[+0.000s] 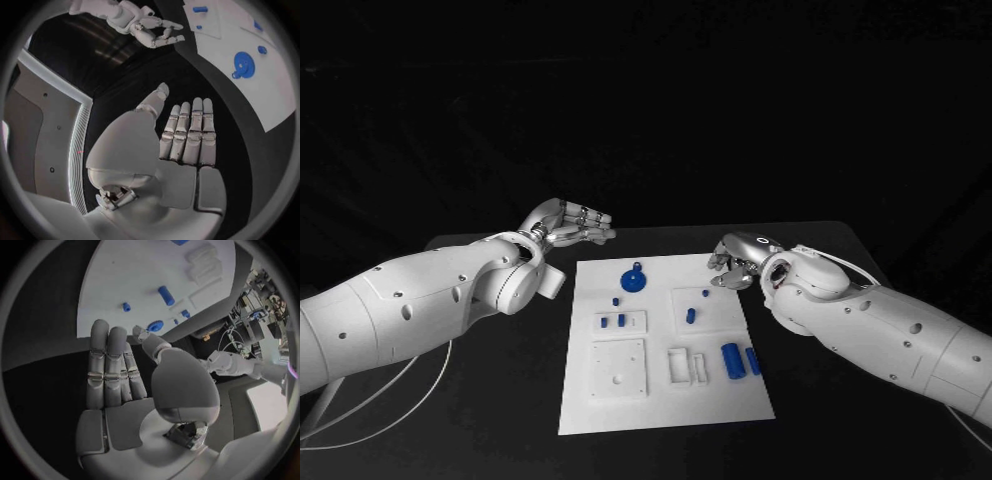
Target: Assemble the parts on the task board
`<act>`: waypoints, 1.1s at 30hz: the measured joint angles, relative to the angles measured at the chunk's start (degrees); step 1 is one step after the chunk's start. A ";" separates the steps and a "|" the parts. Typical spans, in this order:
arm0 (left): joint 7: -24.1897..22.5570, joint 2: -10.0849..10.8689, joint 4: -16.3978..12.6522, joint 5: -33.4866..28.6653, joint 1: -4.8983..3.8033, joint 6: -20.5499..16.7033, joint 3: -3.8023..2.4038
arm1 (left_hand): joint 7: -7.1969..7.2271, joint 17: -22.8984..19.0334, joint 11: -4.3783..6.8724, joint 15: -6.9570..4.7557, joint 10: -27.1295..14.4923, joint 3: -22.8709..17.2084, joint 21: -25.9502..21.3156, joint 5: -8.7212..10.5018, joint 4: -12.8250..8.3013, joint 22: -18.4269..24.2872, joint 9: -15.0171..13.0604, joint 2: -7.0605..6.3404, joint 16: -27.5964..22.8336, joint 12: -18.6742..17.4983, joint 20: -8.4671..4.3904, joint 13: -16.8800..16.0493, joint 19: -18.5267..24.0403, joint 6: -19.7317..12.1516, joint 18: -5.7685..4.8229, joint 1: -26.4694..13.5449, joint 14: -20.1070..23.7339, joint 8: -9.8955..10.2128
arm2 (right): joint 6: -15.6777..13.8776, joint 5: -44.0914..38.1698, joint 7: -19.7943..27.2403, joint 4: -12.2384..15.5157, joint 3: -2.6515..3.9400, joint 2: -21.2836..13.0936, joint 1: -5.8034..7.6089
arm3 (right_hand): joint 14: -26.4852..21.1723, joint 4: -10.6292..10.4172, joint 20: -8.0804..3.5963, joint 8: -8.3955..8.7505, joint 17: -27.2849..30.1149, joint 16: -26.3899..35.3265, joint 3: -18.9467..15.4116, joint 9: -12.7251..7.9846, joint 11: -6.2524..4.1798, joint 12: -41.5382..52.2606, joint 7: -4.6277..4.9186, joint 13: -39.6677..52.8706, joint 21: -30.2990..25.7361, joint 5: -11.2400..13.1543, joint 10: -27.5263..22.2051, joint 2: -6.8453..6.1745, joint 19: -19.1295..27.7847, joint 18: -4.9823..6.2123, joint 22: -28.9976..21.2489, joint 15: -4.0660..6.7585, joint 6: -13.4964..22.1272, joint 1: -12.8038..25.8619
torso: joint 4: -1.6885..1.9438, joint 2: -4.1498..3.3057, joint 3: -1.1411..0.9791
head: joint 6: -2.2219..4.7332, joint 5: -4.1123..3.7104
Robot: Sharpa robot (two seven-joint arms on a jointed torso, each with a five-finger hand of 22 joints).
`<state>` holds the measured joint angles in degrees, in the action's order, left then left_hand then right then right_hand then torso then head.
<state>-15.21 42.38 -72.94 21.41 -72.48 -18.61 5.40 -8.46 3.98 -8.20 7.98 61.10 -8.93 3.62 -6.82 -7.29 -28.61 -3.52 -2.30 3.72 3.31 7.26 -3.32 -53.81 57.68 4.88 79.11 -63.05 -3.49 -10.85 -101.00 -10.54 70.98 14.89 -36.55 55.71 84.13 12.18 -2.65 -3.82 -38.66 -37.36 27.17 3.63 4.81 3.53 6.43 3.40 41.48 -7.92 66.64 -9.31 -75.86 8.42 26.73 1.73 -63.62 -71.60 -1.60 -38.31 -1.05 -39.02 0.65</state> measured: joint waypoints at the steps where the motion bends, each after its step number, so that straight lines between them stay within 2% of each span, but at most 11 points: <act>1: -0.29 0.14 -0.40 -0.82 -0.02 -0.04 -0.02 | 0.00 -0.04 0.00 0.00 0.00 0.41 0.00 0.00 0.02 1.28 0.00 0.06 0.00 0.00 -0.03 0.00 -0.25 0.00 0.00 0.06 0.00 0.00 | 0.00 -0.68 -0.26 -0.14 -0.34 0.12 -0.02 | 0.00 -0.46 0.09 0.00 -0.10 -0.41 -0.14 0.00 0.00 0.00 0.00 0.00 -0.29 0.20 0.00 -0.10 -0.24 0.00 0.14 0.00 0.00 -0.11 | 0.00 0.00 0.00 | 0.00 -0.06; 4: -1.14 0.50 -1.45 -3.11 -0.05 -0.16 -0.04 | 0.00 -0.04 -0.21 0.00 -0.21 1.45 0.00 0.00 -0.32 6.58 0.00 0.57 0.00 0.00 0.00 0.00 -1.43 0.00 0.00 0.12 0.00 0.00 | 0.02 -2.45 -1.00 -0.54 -1.10 0.62 -0.15 | 0.00 -1.43 0.12 0.00 -0.21 -1.73 -0.25 0.00 -0.20 0.00 0.00 0.00 -0.84 0.20 -0.20 -0.72 -0.72 0.00 0.93 0.00 0.00 -0.72 | -0.01 0.00 0.00 | -0.03 -0.12; 8: -2.11 0.74 -2.27 -5.25 -0.09 -0.35 -0.07 | 0.00 -0.11 -0.21 0.20 -0.21 1.99 0.00 0.00 -0.58 12.13 0.00 0.57 0.00 0.00 0.02 0.00 -2.62 0.00 0.00 0.12 0.20 0.00 | 0.07 -3.93 -1.56 -1.00 -1.76 1.35 -0.37 | -0.20 -1.85 0.07 0.00 -0.18 -2.46 0.05 0.00 -0.20 0.00 0.00 0.00 -1.20 0.20 -0.20 -0.73 -0.95 0.00 1.85 -0.19 0.00 -0.73 | -0.02 -0.02 -0.01 | -0.02 -0.07; 14: -3.17 0.83 -2.76 -7.27 -0.09 -0.55 -0.07 | -0.20 -0.11 -0.41 0.21 -0.41 2.22 0.23 0.00 -0.82 16.58 0.01 0.80 0.00 0.00 0.00 0.00 -3.43 -0.19 0.00 -0.10 0.21 0.00 | 0.13 -5.17 -1.92 -1.89 -2.66 2.51 -0.68 | -0.20 -1.42 0.00 0.00 0.17 -3.28 1.88 0.01 -0.20 0.00 0.01 0.00 -1.21 -0.28 -0.20 -0.96 -1.02 0.00 3.51 -0.19 0.00 -0.96 | -0.01 -0.07 -0.07 | -0.01 0.03; 20: -3.75 0.84 -2.85 -8.42 -0.10 -0.57 -0.08 | -0.22 -0.11 -0.41 0.21 -0.41 2.22 0.46 0.00 -0.82 18.24 0.01 0.79 0.00 0.00 0.00 0.00 -3.84 -0.18 0.00 -0.10 0.21 0.00 | 0.10 -5.87 -2.02 -2.84 -3.26 3.35 -0.77 | -0.41 -1.18 0.00 0.00 0.50 -3.56 3.63 0.01 -0.20 0.00 0.01 0.01 -1.67 -0.28 -0.20 -0.96 -1.02 -0.02 5.23 -0.39 0.00 -0.96 | -0.02 -0.08 -0.08 | -0.11 0.25; 33: -4.02 0.83 -2.76 -9.48 -0.11 -0.48 -0.08 | -0.22 -0.10 -0.41 0.21 -0.41 2.25 0.46 0.00 -0.81 18.76 0.01 0.79 0.00 0.00 0.01 0.00 -3.86 -0.18 0.00 -0.10 0.21 0.00 | -0.02 -6.64 -2.08 -5.18 -4.04 5.31 -1.04 | -0.63 -1.03 0.00 0.00 0.65 -4.35 7.32 0.01 -0.31 0.00 0.01 0.01 -2.58 0.16 0.33 -1.19 -1.02 -0.08 9.24 -0.22 0.00 -0.73 | 0.00 -0.07 -0.08 | -0.34 0.30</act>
<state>-19.23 43.22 -75.70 11.93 -72.59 -19.09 5.32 -8.68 3.87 -8.61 8.19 60.69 -6.67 4.08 -6.82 -8.10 -9.85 -3.50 -1.50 3.72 3.32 7.27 -3.32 -57.66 57.50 4.88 79.01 -62.84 -3.49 -10.87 -107.64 -12.63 65.80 10.85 -31.25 54.67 83.50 11.15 -2.65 -3.82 -38.01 -41.71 34.49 3.65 4.50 3.53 6.45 3.41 38.90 -7.77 66.97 -10.50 -76.88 8.35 35.97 1.52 -63.62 -72.34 -1.60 -38.38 -1.13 -39.36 0.96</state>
